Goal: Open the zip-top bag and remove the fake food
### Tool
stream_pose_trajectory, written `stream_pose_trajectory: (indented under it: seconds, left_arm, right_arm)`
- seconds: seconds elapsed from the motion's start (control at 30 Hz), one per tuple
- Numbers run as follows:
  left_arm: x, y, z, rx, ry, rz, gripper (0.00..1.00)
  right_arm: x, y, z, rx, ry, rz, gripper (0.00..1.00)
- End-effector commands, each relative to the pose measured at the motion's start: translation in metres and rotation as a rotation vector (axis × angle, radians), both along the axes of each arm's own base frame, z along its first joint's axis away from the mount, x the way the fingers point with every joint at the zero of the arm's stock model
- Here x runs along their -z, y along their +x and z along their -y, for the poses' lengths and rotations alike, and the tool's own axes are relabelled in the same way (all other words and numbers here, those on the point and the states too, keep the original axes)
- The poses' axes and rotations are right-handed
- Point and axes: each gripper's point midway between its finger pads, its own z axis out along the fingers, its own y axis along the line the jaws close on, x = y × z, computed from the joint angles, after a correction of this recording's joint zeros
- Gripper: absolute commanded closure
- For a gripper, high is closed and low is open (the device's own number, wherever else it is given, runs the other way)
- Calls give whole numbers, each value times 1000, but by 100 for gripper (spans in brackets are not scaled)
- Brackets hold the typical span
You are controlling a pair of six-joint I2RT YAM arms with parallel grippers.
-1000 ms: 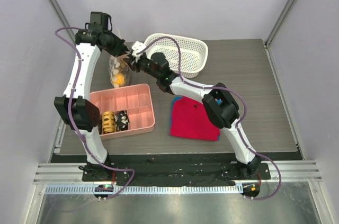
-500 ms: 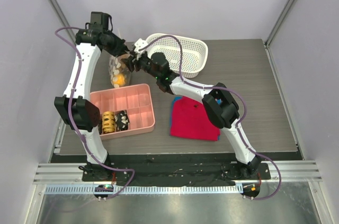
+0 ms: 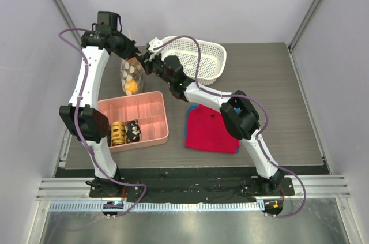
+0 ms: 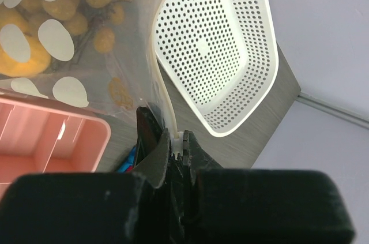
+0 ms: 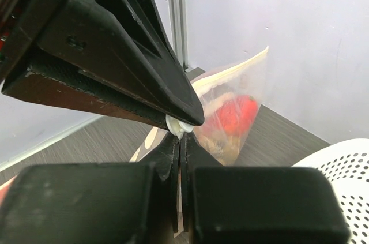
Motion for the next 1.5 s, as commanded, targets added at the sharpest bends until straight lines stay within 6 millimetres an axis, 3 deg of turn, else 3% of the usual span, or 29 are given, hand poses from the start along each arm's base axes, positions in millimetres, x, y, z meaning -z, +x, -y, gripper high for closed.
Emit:
stream_pose_trajectory:
  seconds: [0.0,0.33,0.47,0.67,0.83,1.0,1.27,1.47]
  left_arm:
    - [-15,4,-4,6,0,42,100]
    - [-17,20,-17,28,23,82,100]
    - [-23,25,-27,42,110,131,100]
    - [4,36,-46,70,157,94,100]
    - [9,50,-61,54,195,111,100]
    - [14,58,-103,-20,230,97,100]
    - [-16,47,-216,-306,305,140,100]
    - [3,37,-252,-382,292,93,100]
  right_arm:
    - [-34,0,6,21,40,75,99]
    - [-37,-9,4,16,-18,108,99]
    - [-49,-14,8,37,-27,141,99]
    - [-74,-18,16,53,4,167,99]
    - [-80,-24,22,53,10,177,100]
    - [-90,-31,28,52,26,191,99]
    - [-85,-34,42,5,44,209,99]
    - [-74,-26,59,-3,33,218,99]
